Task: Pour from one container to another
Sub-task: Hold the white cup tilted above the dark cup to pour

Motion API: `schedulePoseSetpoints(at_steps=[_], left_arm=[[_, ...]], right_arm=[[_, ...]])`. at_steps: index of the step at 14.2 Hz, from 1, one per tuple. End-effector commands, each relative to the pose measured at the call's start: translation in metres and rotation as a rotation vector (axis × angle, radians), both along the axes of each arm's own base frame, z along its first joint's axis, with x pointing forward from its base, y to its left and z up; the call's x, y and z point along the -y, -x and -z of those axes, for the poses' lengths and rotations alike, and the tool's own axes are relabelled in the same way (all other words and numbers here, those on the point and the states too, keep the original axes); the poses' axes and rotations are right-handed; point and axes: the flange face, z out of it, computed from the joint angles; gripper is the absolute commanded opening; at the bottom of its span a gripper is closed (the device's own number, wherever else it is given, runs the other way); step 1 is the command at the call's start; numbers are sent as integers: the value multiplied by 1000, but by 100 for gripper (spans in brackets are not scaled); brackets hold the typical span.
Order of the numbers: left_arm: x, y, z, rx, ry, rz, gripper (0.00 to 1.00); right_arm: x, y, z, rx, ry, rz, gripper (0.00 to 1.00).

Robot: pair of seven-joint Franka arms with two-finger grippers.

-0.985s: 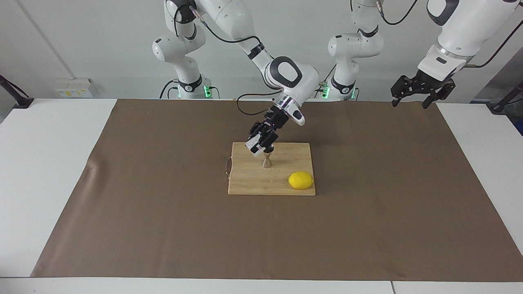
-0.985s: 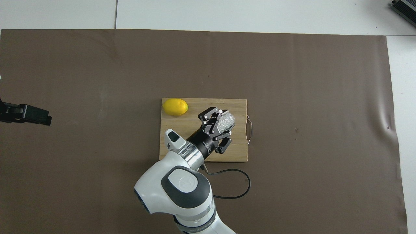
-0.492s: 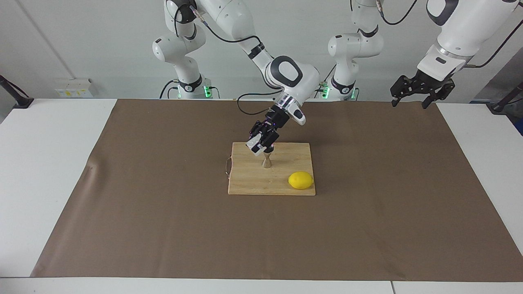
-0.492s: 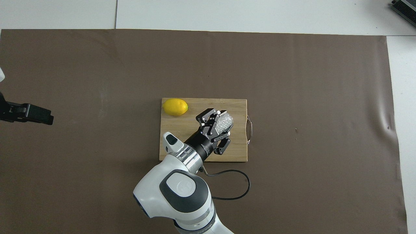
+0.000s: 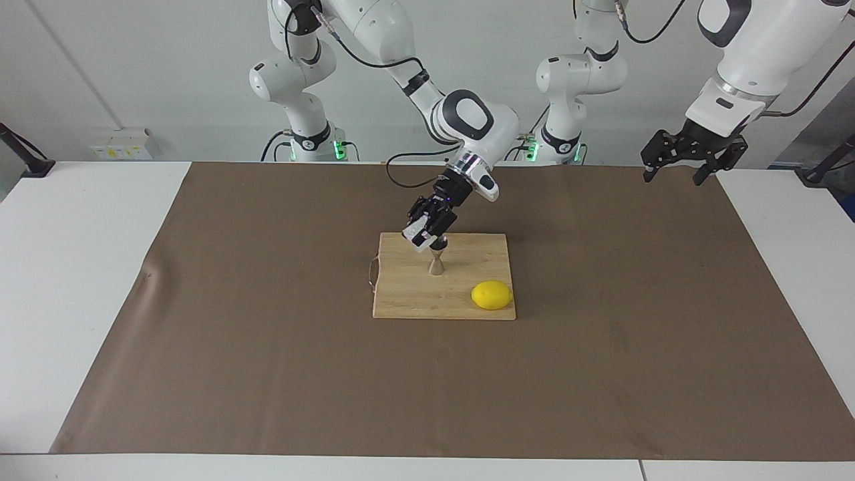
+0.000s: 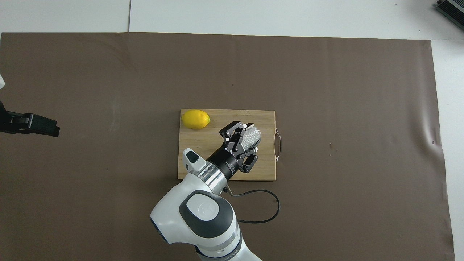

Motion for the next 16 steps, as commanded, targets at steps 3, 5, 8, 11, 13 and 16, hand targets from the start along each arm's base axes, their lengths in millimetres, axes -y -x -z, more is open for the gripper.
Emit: schedulePoseSetpoints(at_steps=[3, 5, 8, 11, 13, 16], left_arm=[[-2, -4, -2, 9, 6, 4, 100], [-2, -5, -1, 9, 6, 4, 100], [-2, -5, -1, 8, 6, 4, 100], [-2, -5, 0, 6, 6, 4, 100], [-2, -5, 0, 8, 6, 4, 100], [-3, -6, 1, 8, 6, 1, 100]], right_arm=[[2, 9, -2, 24, -12, -36, 11], [4, 6, -3, 15, -19, -26, 11], [5, 7, -2, -25, -60, 8, 11], [9, 2, 0, -52, -94, 27, 11], [13, -5, -2, -73, -132, 45, 11], [16, -11, -3, -90, -171, 61, 11]])
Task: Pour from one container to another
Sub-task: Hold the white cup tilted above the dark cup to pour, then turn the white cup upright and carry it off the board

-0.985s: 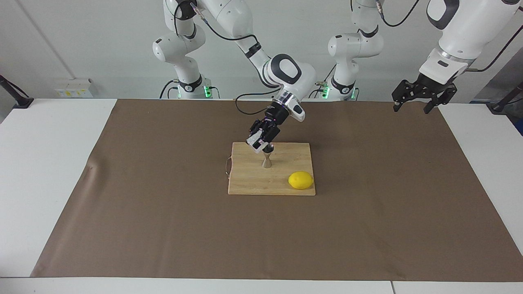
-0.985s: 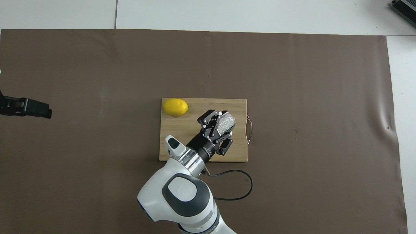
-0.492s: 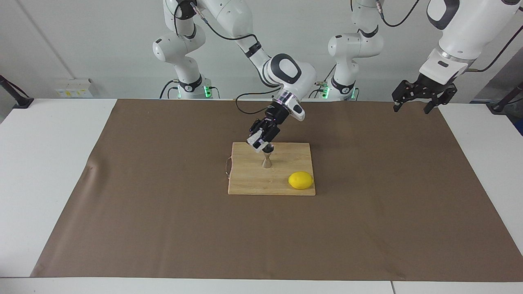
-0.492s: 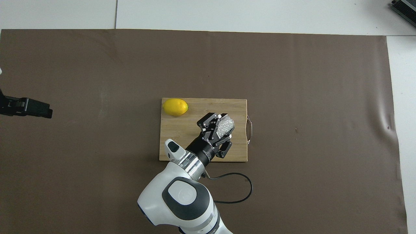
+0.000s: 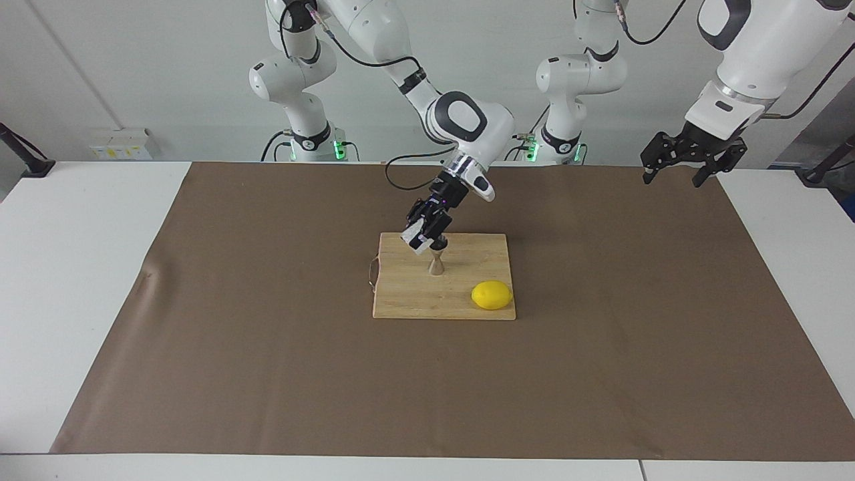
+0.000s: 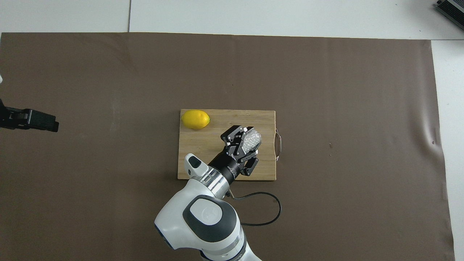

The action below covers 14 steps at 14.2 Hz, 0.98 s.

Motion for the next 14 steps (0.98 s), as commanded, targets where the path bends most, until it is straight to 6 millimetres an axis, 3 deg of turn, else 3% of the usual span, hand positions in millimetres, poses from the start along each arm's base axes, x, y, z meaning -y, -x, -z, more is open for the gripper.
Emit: schedulePoseSetpoints(at_steps=[1, 7, 11, 14], left_arm=[[-2, -5, -2, 12, 6, 2, 100], [-2, -4, -2, 10, 4, 2, 100], [-1, -8, 5, 2, -2, 4, 100], [-2, -8, 5, 1, -4, -1, 100]], right_arm=[[4, -2, -5, -17, -69, 17, 11], [13, -16, -17, -45, -143, 86, 11], [48, -34, -63, -98, -272, 141, 11], [70, -47, -69, -126, -297, 190, 11]])
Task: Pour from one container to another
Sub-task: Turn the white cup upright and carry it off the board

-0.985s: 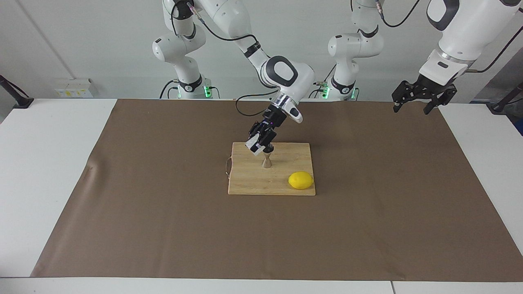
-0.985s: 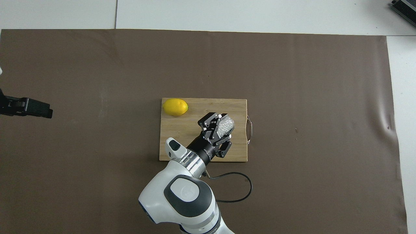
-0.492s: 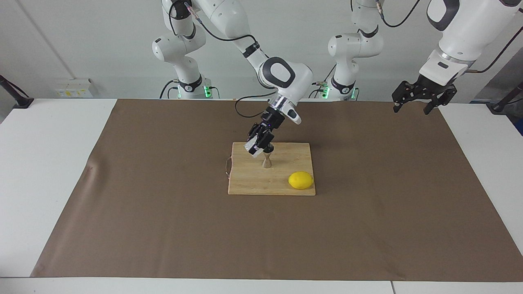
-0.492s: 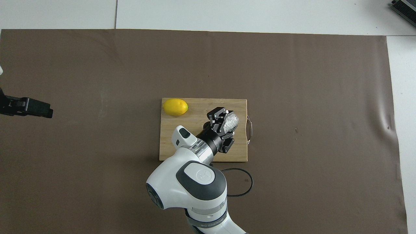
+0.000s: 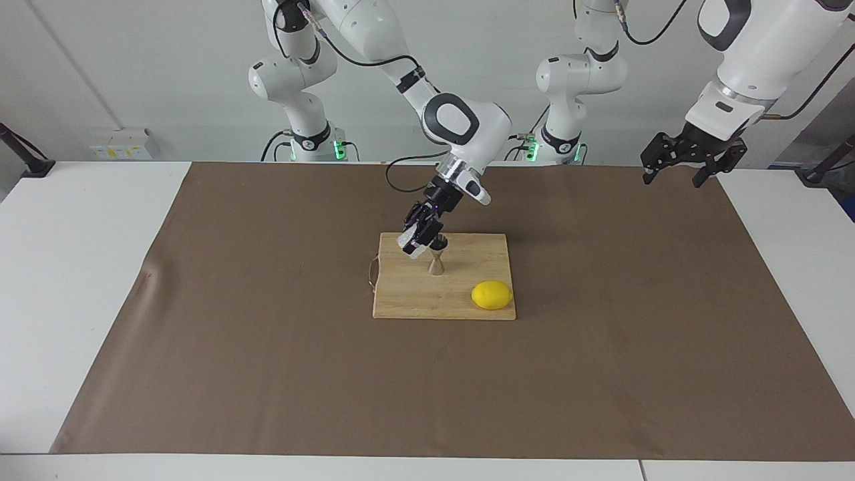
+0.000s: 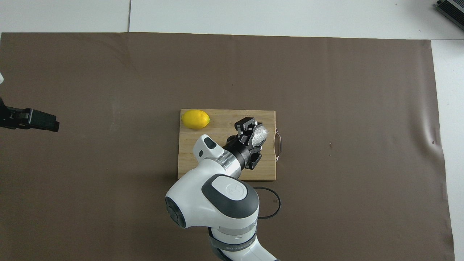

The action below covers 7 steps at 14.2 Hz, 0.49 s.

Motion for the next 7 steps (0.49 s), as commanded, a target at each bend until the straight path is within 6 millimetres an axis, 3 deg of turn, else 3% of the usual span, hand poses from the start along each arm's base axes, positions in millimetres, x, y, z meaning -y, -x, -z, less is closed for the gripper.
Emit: schedulePoseSetpoints(at_steps=[1, 3, 7], left_arm=[[-3, -5, -1, 12, -2, -1, 100], [-3, -4, -1, 10, -2, -2, 100], [-3, -5, 0, 10, -1, -4, 100]], right_arm=[[29, -10, -4, -72, -59, 49, 11], [53, -26, -5, -108, -119, 90, 11], [98, -47, 13, -182, -168, 106, 11]])
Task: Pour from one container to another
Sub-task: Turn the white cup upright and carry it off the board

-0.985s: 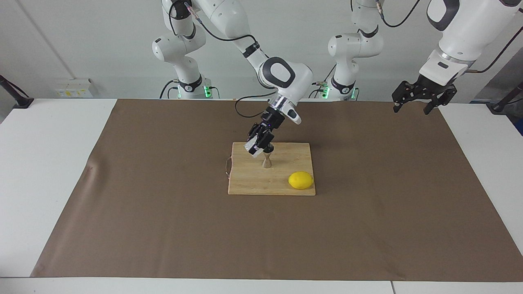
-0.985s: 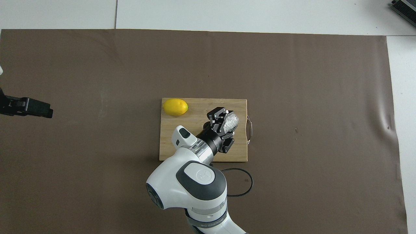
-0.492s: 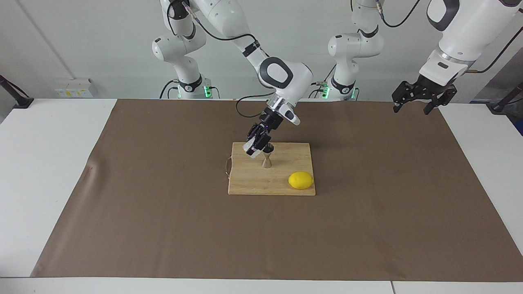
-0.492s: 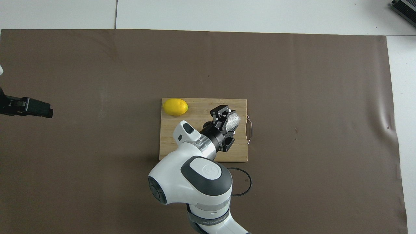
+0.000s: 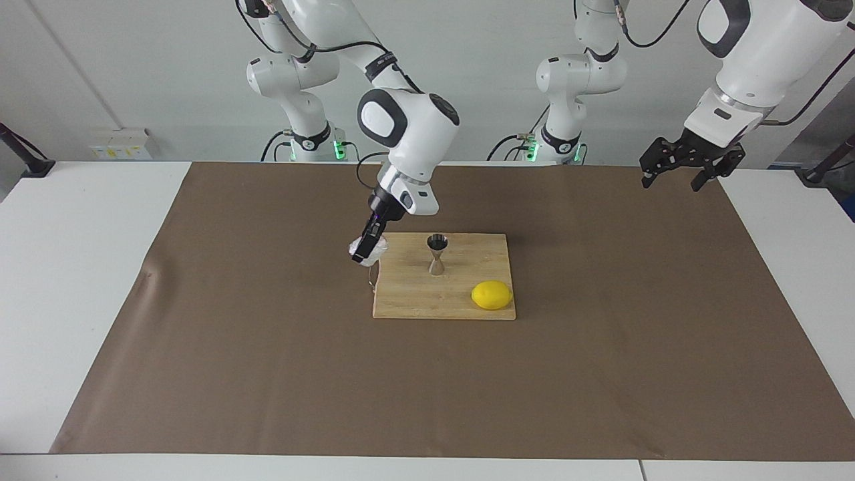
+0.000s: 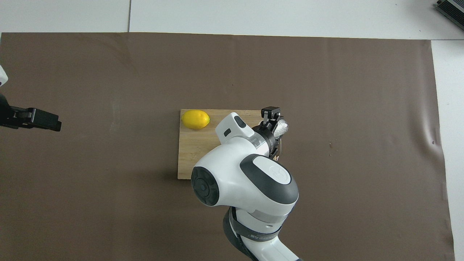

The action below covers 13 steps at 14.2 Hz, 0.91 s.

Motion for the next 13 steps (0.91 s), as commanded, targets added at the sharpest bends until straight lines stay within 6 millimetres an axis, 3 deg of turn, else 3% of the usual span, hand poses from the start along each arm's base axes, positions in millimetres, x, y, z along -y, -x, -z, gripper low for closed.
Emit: schedulePoseSetpoints(at_steps=[1, 6, 13], left_arm=[[-3, -4, -2, 12, 1, -4, 100], [-3, -4, -2, 14, 4, -1, 100], [-3, -5, -2, 12, 4, -1, 100]], right_arm=[[36, -9, 11, -55, -69, 12, 11], [108, -33, 29, -211, -231, 55, 11], [200, -34, 70, -324, -425, -72, 12]])
